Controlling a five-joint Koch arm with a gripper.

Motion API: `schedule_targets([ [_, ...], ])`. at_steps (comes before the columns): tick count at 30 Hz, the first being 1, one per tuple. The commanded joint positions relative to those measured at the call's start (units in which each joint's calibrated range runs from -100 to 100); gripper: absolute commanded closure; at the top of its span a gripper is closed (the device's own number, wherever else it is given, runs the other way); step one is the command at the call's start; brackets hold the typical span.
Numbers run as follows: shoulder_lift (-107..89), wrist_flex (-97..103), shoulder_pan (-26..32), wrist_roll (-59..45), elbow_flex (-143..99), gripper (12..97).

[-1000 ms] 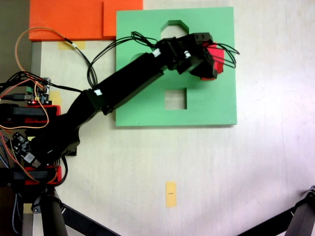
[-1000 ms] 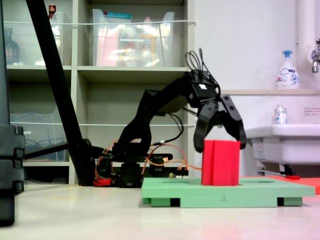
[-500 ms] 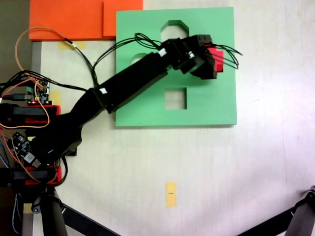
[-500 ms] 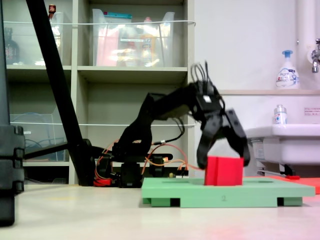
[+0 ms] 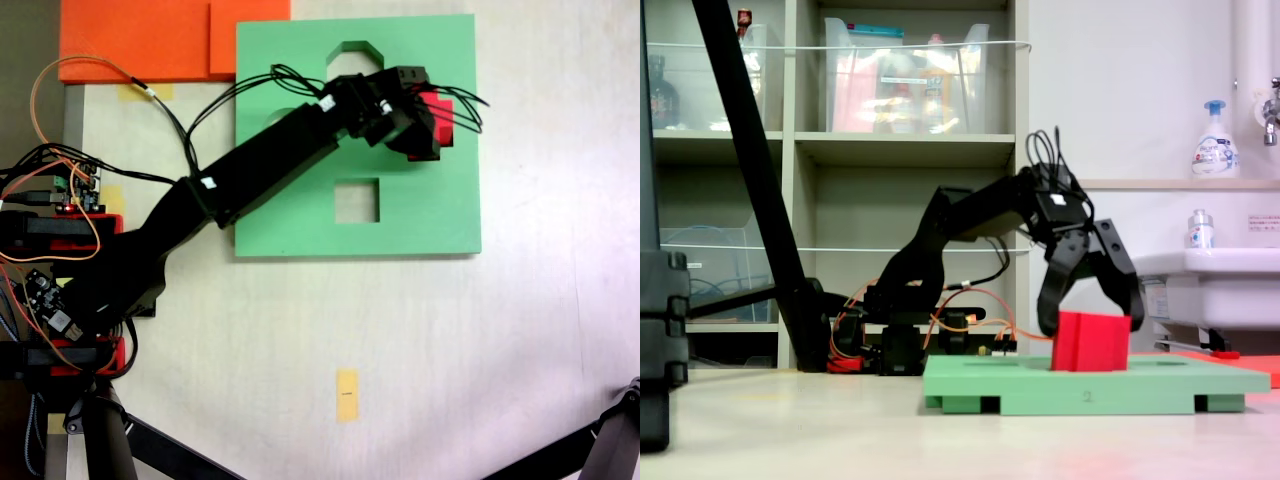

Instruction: Put the cross columnar block into the corresponding hole

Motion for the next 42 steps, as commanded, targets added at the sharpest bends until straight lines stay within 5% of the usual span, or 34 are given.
schedule_targets([
  [1,1.61,2.29,0.39,0.34,2.1,61.1],
  [10,6.92,-1.85,0.2,0.63,2.1,55.6],
  [14,4.96,-9.36,0.29,1.9,2.1,25.0],
  [16,2.31,-11.87,0.24,1.86,2.1,16.7],
  [24,-17.24,-21.79,0.63,1.81,2.1,16.8],
  [29,-39.31,-28.53,0.54,0.88,2.1,35.9],
  [32,-52.02,-30.07,-0.49,-3.47,2.2,36.8],
  [39,-77.72,-30.84,-7.62,-36.43,2.0,36.8],
  [42,-82.61,-29.01,-11.28,-39.32,2.1,44.0],
])
